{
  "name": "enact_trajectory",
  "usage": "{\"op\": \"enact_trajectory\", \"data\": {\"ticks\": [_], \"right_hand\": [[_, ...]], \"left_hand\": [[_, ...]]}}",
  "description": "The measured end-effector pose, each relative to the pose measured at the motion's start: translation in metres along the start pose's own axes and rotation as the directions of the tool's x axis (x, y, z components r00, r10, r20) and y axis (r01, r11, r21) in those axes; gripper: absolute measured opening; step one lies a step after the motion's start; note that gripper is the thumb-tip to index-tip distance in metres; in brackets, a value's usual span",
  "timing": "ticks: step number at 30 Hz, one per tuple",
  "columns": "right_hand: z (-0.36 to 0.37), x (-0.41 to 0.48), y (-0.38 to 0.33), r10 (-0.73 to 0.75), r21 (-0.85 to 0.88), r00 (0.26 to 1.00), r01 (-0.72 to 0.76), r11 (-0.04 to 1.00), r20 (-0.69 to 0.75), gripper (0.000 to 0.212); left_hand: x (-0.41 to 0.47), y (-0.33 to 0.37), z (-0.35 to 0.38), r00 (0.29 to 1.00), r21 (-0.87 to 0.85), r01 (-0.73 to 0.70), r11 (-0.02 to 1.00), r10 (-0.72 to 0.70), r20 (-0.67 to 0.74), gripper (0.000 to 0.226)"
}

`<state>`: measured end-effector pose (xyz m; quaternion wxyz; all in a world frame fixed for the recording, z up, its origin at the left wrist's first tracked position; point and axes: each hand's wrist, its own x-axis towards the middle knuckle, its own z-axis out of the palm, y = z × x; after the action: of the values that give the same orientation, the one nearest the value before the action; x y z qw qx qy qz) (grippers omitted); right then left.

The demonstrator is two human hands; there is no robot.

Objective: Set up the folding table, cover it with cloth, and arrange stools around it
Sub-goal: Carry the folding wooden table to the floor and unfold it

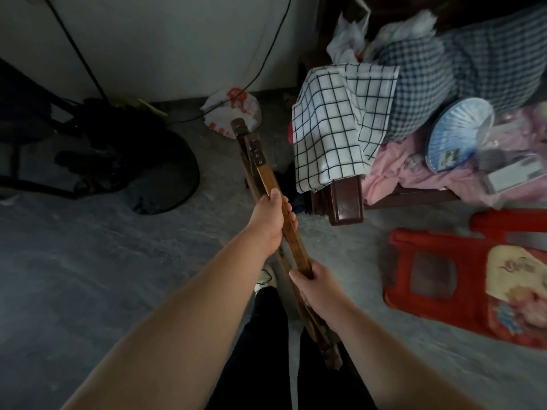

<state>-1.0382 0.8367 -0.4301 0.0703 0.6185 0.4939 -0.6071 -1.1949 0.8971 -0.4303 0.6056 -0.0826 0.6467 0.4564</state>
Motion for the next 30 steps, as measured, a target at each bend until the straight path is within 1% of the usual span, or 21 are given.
{"op": "enact_trajectory", "data": {"ticks": [3, 8, 10, 12, 15, 18, 24, 30], "right_hand": [[-0.007, -0.039, 0.001, -0.045, 0.004, 0.999, 0.045, 0.999, -0.023, 0.035], [-0.015, -0.098, 0.028, -0.097, -0.051, 0.995, 0.096, 0.994, -0.018, 0.023], [-0.019, -0.12, 0.048, -0.135, -0.109, 0.991, 0.133, 0.985, -0.014, 0.022], [-0.022, -0.133, 0.065, -0.168, -0.156, 0.986, 0.163, 0.974, -0.02, 0.026], [-0.03, -0.163, 0.1, -0.239, -0.214, 0.971, 0.229, 0.95, -0.024, 0.029], [-0.03, -0.197, 0.137, -0.269, -0.228, 0.963, 0.255, 0.94, -0.032, 0.028], [-0.006, -0.26, 0.183, -0.282, -0.294, 0.959, 0.278, 0.914, 0.032, 0.036], [0.039, -0.314, 0.235, -0.326, -0.355, 0.942, 0.332, 0.874, 0.079, 0.033]], "left_hand": [[-0.041, -0.001, 0.006, 0.999, 0.001, -0.045, 0.999, 0.045, 0.014, 0.034], [-0.105, -0.03, 0.006, 0.994, -0.036, -0.109, 0.993, 0.11, 0.024, 0.032], [-0.13, -0.053, 0.004, 0.99, -0.051, -0.138, 0.989, 0.138, 0.013, 0.031], [-0.146, -0.07, 0.004, 0.986, -0.07, -0.162, 0.984, 0.164, 0.013, 0.032], [-0.18, -0.107, 0.005, 0.979, -0.137, -0.202, 0.97, 0.201, -0.024, 0.034], [-0.22, -0.145, 0.002, 0.977, -0.183, -0.211, 0.96, 0.205, -0.052, 0.034], [-0.297, -0.196, -0.034, 0.967, -0.242, -0.247, 0.938, 0.224, -0.119, 0.033], [-0.346, -0.265, -0.092, 0.948, -0.302, -0.298, 0.905, 0.244, -0.204, 0.033]]}}
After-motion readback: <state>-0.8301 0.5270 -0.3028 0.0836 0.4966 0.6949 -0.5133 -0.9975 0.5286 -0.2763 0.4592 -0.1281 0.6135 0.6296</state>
